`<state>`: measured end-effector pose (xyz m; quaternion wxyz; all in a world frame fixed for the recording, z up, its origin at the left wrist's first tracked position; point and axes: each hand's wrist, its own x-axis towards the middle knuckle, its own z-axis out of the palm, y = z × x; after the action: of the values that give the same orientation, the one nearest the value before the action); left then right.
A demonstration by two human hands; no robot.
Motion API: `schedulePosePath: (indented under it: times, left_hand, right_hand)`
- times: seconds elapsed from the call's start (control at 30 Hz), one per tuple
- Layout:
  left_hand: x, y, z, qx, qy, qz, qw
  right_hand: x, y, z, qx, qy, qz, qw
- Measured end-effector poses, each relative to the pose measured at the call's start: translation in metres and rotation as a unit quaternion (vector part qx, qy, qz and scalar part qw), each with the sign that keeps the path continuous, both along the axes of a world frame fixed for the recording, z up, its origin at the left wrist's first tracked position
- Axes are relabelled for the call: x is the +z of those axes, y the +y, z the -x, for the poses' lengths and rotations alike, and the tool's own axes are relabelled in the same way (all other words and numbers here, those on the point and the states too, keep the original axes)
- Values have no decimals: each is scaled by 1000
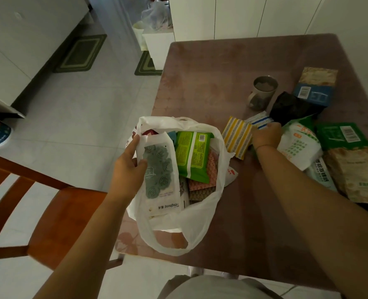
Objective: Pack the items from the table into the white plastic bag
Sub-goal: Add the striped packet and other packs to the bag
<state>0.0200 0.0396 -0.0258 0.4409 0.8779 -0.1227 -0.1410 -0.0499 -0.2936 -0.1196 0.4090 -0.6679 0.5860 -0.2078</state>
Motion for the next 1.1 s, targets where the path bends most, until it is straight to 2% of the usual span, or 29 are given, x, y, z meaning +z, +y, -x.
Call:
schedulePosePath:
  times: [0.1,0.2,0.27,0.37,0.47,0.57,0.73,0.87,1.0,1.07,1.1]
  left_hand:
    - [-1,-1,-1,-5,-2,-3,1000]
    - [-2,-2,-2,-5,4,-5,1000]
    - [-3,-2,-4,-8,2,-10,1000]
    - [-5,-3,-7,-9,5,-12,1000]
    - [-6,-5,-10,-9,-2,-19,1000]
    - [-7,-5,-11,-10,-4,-13,1000]
    - [-8,0,-15,-6,-15,4,1000]
    - [-9,5,-18,-3,-13,24,1000]
    - [-8,9,-18,-3,-7,46,999]
    - [-7,13,-18,-6,-11,53,999]
    - [-6,14,-18,-9,-11,58,998]
  right_hand:
    - [-9,-13,-16,87,132,-65,985]
    - [-17,-26,-28,106,216,-55,969]
    - [-24,-38,-33,117,242,-67,961]
    - [-30,-52,-37,171,254,-139,942]
    - [-30,-58,-37,151,292,-81,941]
    - [-30,-58,-41,149,294,-90,940]
    - [-42,-50,-42,101,200,-96,970]
    - [-24,-36,-27,137,109,-100,979]
    - [37,-14,1,87,-64,39,993]
    - [74,5,18,67,-182,56,979]
    - [90,18,23,81,-234,36,968]
